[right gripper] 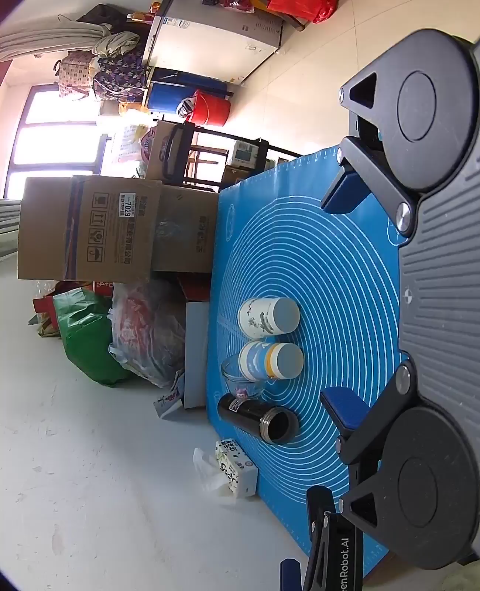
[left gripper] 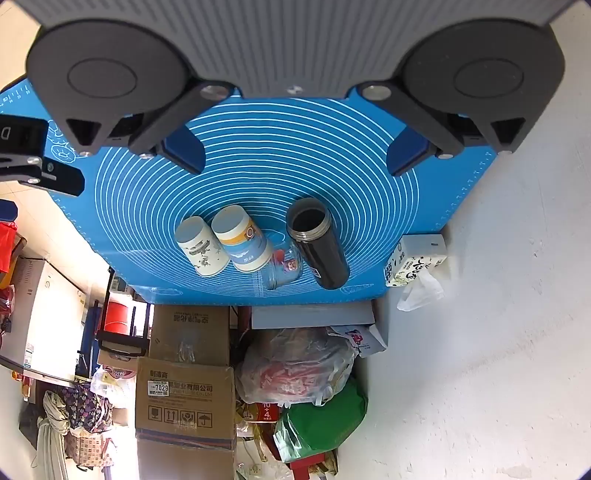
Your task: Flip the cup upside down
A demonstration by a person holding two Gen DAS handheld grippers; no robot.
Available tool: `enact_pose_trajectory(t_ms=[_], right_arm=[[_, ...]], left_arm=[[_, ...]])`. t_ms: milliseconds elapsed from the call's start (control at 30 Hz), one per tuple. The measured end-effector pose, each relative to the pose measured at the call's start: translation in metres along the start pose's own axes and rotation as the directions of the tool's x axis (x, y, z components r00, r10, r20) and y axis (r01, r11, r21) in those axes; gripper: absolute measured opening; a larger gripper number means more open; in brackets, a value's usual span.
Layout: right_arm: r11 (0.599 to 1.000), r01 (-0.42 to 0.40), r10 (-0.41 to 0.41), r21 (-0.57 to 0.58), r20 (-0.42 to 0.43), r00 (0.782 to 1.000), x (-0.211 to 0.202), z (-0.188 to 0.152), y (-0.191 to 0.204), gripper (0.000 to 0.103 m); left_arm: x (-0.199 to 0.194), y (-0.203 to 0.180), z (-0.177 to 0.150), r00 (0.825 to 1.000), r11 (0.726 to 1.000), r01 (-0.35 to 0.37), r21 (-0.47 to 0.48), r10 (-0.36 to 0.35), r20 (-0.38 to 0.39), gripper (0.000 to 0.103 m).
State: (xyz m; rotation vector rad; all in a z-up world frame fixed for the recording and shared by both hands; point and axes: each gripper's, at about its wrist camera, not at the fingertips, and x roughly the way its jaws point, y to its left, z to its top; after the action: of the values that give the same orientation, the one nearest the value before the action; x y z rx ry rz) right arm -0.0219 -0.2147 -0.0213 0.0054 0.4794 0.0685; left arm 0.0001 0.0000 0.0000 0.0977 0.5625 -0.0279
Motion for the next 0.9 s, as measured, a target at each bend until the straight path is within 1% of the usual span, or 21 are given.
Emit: enact_pose_trajectory(t_ms=[900], right_arm=[[1.000, 0.006, -0.006, -0.010, -0.001, 1.000, -0.0001, 0.0004, -0.0008, 0.102]], left_arm=[[0.0018, 0.0011, 0.0007, 1.000, 1.000, 0.002, -0.010, -0.002, 0.000, 0.103]])
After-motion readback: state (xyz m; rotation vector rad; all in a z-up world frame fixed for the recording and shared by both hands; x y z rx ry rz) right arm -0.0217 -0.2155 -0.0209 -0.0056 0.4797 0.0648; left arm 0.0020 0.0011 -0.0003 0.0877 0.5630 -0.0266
